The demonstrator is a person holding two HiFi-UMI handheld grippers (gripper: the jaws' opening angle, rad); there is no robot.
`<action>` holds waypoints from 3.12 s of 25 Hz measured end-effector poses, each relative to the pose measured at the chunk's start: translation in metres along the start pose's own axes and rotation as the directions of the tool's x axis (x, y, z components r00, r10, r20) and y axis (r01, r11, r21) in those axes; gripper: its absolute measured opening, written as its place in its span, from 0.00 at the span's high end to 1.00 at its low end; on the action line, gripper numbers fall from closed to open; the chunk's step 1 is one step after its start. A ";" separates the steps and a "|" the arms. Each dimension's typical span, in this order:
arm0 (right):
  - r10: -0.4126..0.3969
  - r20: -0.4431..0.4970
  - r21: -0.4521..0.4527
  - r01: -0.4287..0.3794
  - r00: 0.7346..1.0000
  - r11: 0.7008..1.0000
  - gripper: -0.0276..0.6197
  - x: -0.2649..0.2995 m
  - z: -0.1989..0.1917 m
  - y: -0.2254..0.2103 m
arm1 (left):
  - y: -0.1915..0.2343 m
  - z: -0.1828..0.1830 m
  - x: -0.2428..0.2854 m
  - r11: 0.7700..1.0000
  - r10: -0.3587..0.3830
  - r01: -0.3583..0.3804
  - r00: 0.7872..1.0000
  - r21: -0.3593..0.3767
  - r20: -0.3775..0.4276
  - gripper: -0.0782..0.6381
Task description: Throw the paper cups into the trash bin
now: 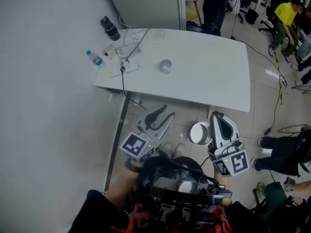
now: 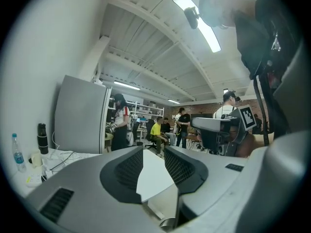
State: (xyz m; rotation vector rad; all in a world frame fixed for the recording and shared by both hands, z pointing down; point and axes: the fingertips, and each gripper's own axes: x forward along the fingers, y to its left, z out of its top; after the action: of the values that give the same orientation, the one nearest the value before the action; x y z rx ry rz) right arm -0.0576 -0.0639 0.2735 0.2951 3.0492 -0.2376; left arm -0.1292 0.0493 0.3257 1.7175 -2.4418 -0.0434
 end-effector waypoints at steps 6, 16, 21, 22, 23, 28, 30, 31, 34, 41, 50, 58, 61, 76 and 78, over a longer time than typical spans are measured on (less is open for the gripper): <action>0.038 -0.016 0.004 -0.038 0.999 0.999 0.95 0.022 -0.010 0.006 | 0.024 0.000 -0.015 0.998 0.059 -0.059 0.998 -0.008 0.024 0.71; 0.028 -0.022 -0.017 -0.028 0.999 0.999 0.95 0.087 -0.016 0.045 | 0.083 0.016 -0.033 0.999 0.034 -0.034 0.996 -0.006 0.076 0.71; -0.017 -0.009 -0.038 0.017 1.000 0.999 0.95 0.143 -0.014 0.077 | 0.134 0.034 -0.051 1.000 -0.007 0.009 0.993 -0.014 0.120 0.71; -0.009 0.007 -0.030 0.009 1.000 1.000 0.95 0.157 -0.011 0.086 | 0.145 0.033 -0.055 1.000 -0.012 0.013 0.993 -0.007 0.117 0.71; 0.000 0.028 -0.018 0.001 1.000 1.000 0.95 0.167 -0.005 0.095 | 0.153 0.032 -0.058 1.000 -0.019 0.019 0.994 0.001 0.110 0.71; -0.055 0.029 -0.085 0.057 0.998 0.995 0.95 0.169 0.005 0.096 | 0.167 0.049 -0.053 0.997 -0.077 0.074 0.988 0.026 0.132 0.76; -0.086 0.007 -0.085 0.086 0.996 0.993 0.95 0.178 -0.007 0.090 | 0.180 0.048 -0.049 0.996 -0.088 0.088 0.986 0.008 0.140 0.76; -0.101 -0.002 -0.081 0.101 0.995 0.992 0.95 0.182 -0.013 0.087 | 0.186 0.045 -0.046 0.995 -0.094 0.095 0.986 -0.002 0.135 0.76; -0.150 -0.019 -0.068 0.149 0.988 0.987 0.95 0.186 -0.024 0.073 | 0.193 0.028 -0.030 0.989 -0.140 0.143 0.987 -0.025 0.081 0.75; -0.212 -0.024 -0.054 0.210 0.977 0.976 0.95 0.189 -0.036 0.022 | 0.194 0.024 0.024 0.979 -0.202 0.203 0.978 -0.021 0.044 0.75; -0.184 -0.022 -0.030 0.183 0.983 0.983 0.95 0.204 -0.032 -0.028 | 0.216 0.033 0.067 0.992 -0.124 0.123 0.991 0.026 0.045 0.86; -0.123 -0.059 -0.032 0.122 0.991 0.992 0.95 0.251 -0.049 -0.033 | 0.254 0.017 0.077 0.978 -0.166 0.164 0.986 -0.125 -0.006 0.89; -0.111 -0.097 -0.068 0.104 0.989 0.992 0.88 0.275 -0.060 -0.032 | 0.273 0.026 0.080 0.956 -0.197 0.202 0.979 -0.212 0.048 0.89; -0.219 -0.539 -0.167 0.151 0.814 0.974 0.35 0.310 -0.335 -0.093 | 0.328 0.029 0.057 0.997 0.059 -0.058 0.998 -0.049 0.016 0.52; -0.222 -0.577 -0.163 0.155 0.786 0.974 0.35 0.322 -0.368 -0.106 | 0.329 0.031 0.050 0.997 0.075 -0.075 0.997 -0.035 0.024 0.52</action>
State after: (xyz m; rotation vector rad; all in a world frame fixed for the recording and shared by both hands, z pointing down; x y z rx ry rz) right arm -0.4131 -0.0482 0.6254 0.0531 3.7069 0.0247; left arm -0.4570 0.1123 0.3378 1.6197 -2.5062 -0.0972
